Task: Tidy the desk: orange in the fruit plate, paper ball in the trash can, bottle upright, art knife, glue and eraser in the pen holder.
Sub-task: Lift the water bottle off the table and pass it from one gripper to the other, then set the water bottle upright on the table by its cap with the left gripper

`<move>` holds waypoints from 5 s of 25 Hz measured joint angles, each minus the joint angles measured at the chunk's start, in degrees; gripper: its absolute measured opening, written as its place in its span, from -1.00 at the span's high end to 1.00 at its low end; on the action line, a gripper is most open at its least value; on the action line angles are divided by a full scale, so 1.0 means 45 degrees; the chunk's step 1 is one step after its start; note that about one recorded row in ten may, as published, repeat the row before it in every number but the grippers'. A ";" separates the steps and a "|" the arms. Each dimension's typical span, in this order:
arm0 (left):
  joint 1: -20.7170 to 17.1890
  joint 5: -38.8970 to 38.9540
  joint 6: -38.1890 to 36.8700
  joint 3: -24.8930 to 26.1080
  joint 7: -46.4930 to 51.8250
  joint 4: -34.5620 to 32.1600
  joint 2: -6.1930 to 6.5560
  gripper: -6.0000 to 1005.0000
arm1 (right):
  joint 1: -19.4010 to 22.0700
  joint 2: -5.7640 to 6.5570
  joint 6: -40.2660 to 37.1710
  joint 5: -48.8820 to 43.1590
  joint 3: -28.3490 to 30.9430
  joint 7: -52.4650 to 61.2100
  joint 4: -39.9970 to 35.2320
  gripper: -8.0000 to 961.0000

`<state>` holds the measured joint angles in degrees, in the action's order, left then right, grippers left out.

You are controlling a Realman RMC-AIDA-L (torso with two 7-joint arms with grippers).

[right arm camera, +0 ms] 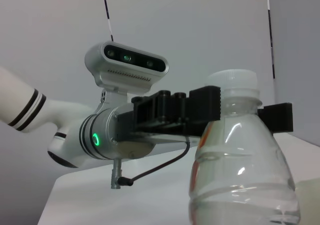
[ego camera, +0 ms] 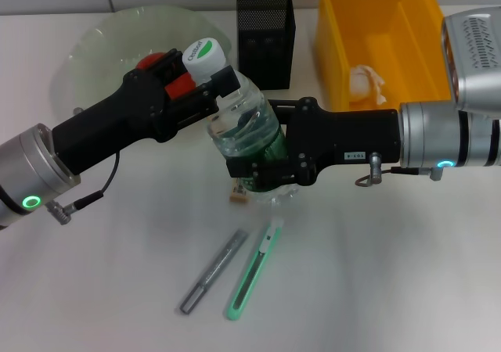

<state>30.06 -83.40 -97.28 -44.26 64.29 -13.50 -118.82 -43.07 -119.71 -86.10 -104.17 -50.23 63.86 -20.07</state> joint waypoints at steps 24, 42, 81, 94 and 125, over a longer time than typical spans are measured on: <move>0.0100 0.0015 0.0067 0.0012 -0.0428 0.0012 -0.0001 -0.06 | -0.0139 -0.0020 0.0103 0.0006 -0.0050 -0.0012 0.0007 -0.59; 0.0230 0.0017 0.0082 0.0010 -0.0418 -0.0001 0.0020 0.09 | -0.0168 -0.0020 0.0294 0.0018 -0.0006 -0.0024 0.0015 -0.59; 0.0368 0.0018 0.0105 0.0516 -0.0246 -0.0105 0.0082 0.05 | -0.0297 -0.0019 0.1076 0.0023 -0.0098 -0.0218 0.0046 -0.70; 0.0277 0.0013 0.0081 0.0918 0.0060 -0.0601 0.0130 0.04 | -0.0286 -0.0018 0.1559 0.0025 -0.0099 -0.0367 0.0162 -0.70; -0.1263 0.0018 -0.0665 0.1519 0.0239 -0.2148 0.0439 0.00 | -0.0150 -0.0039 0.2458 0.0011 -0.0222 -0.1583 0.1459 -0.70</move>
<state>24.38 -83.32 -100.27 -37.42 65.36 -23.17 -116.85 -43.74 -119.88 -75.03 -104.12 -51.23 56.73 -13.50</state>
